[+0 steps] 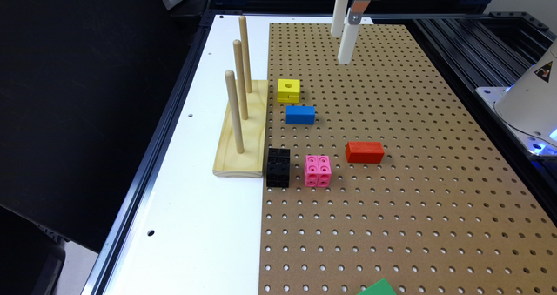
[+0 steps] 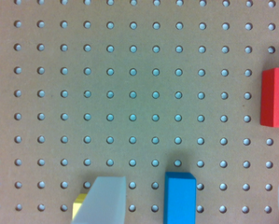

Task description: Pick up narrow blue stick.

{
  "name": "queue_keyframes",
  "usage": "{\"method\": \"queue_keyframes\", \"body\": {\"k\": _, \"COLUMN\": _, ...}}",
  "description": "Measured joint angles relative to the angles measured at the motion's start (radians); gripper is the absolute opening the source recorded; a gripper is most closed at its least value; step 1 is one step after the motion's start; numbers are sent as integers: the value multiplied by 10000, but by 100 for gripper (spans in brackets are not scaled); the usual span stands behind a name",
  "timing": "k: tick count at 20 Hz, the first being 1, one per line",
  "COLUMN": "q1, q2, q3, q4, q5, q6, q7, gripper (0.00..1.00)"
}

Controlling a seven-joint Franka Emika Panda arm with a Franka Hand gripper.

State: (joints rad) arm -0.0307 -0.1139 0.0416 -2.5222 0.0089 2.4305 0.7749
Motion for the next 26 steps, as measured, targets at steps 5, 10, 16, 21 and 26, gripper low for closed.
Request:
{"method": "queue_keyframes", "body": {"k": 5, "q1": -1, "q2": 514, "q3": 1, "q4": 122, "q5": 0, "q6": 520, "q7": 0, "gripper": 100}}
{"method": "queue_keyframes", "body": {"k": 10, "q1": -1, "q2": 587, "q3": 5, "q4": 280, "q5": 0, "q6": 519, "q7": 2, "gripper": 100}}
{"method": "queue_keyframes", "body": {"k": 16, "q1": -1, "q2": 1096, "q3": 26, "q4": 280, "q5": 0, "q6": 892, "q7": 8, "gripper": 100}}
{"method": "queue_keyframes", "body": {"k": 21, "q1": 2, "q2": 1404, "q3": 41, "q4": 352, "q5": 0, "q6": 1166, "q7": 20, "gripper": 100}}
{"method": "queue_keyframes", "body": {"k": 26, "q1": 3, "q2": 1494, "q3": 133, "q4": 544, "q5": 0, "q6": 1163, "q7": 96, "gripper": 100}}
